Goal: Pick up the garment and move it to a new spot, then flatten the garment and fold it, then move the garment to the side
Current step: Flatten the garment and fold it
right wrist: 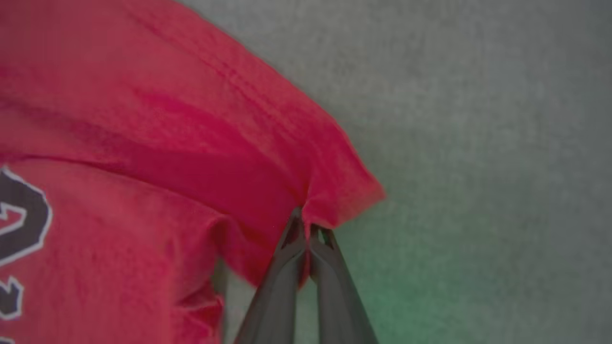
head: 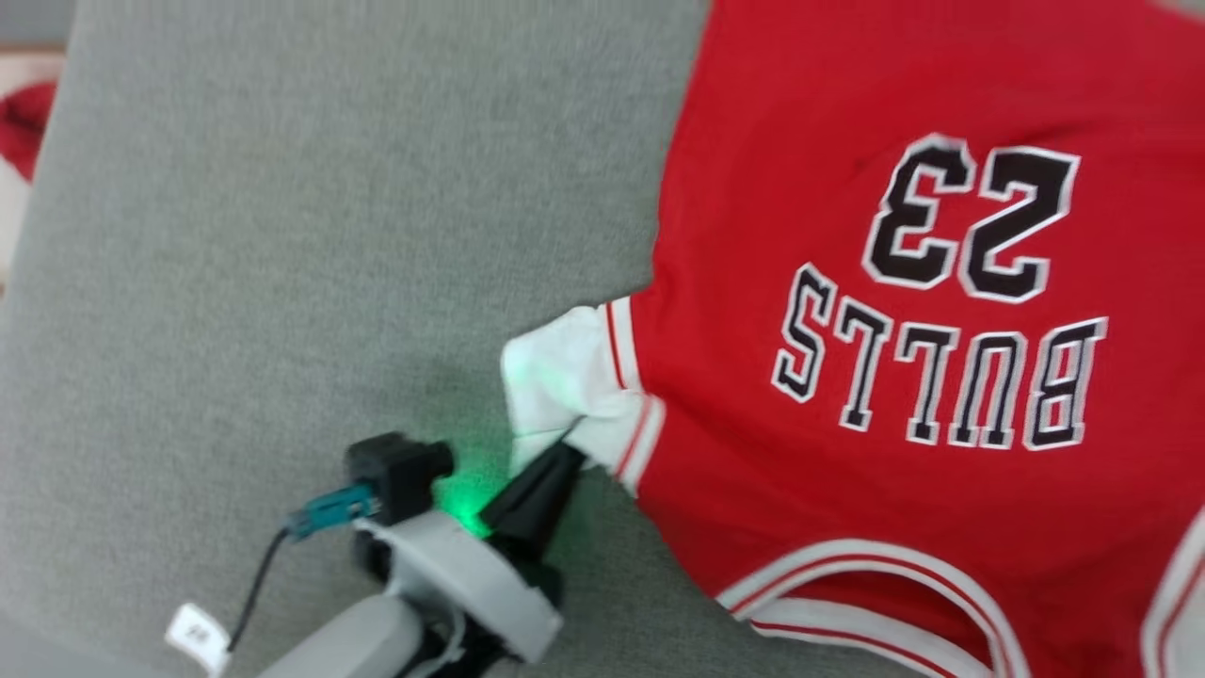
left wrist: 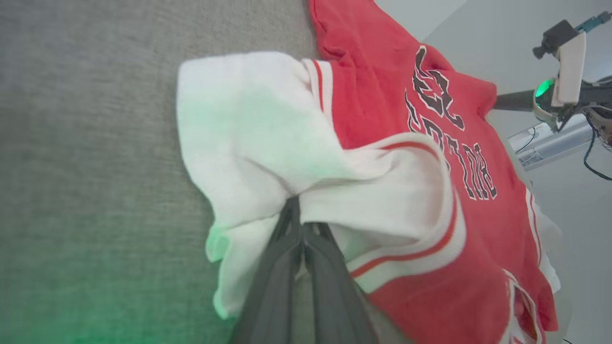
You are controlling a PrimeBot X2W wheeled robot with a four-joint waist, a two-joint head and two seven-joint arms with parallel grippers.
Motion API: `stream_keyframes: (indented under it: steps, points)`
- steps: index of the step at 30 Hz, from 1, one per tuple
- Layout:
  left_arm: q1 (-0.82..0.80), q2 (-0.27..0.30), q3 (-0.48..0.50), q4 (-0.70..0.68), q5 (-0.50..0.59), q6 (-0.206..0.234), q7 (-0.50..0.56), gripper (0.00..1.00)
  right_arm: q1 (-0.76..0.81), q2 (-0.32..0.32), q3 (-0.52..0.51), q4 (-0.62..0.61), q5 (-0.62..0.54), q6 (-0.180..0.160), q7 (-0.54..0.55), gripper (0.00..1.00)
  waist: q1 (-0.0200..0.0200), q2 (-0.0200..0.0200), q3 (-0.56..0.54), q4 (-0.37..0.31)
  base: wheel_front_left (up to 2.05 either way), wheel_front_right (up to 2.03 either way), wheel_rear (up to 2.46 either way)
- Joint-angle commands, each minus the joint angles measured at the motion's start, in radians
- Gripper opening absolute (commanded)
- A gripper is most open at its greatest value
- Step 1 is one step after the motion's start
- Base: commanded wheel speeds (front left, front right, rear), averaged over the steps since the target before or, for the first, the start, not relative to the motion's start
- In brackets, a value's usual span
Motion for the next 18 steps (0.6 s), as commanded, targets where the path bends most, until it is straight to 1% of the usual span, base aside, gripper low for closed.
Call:
stream_keyframes:
  steps: [1,6,11,14,18]
  points:
    - [0.046,0.043,0.010,0.039,-0.013,0.023,0.007,0.00,0.078,-0.031,0.017,-0.031,0.029,-0.002,-0.011,0.00,0.0000,-0.0001,-0.107,-0.060,0.00,0.00,0.00]
    - [0.081,0.066,0.015,0.012,-0.030,0.027,0.008,0.00,0.305,-0.146,0.021,-0.199,0.127,-0.002,-0.072,0.00,0.0000,-0.0001,-0.179,-0.103,0.00,0.00,0.00]
    - [0.114,0.099,0.026,-0.013,-0.039,0.048,0.007,0.00,0.535,-0.219,-0.004,-0.341,0.197,-0.002,-0.121,0.00,0.0000,-0.0001,-0.222,-0.147,0.00,0.00,0.00]
    - [0.130,0.115,0.033,-0.027,-0.045,0.058,0.006,0.00,0.665,-0.236,-0.027,-0.415,0.215,-0.002,-0.159,0.00,0.0000,-0.0001,-0.231,-0.173,0.00,0.00,0.00]
    - [0.146,0.130,0.042,-0.045,-0.052,0.070,0.003,0.00,0.829,-0.215,-0.057,-0.495,0.207,-0.002,-0.199,0.00,0.0000,-0.0001,-0.234,-0.201,0.00,0.00,0.00]
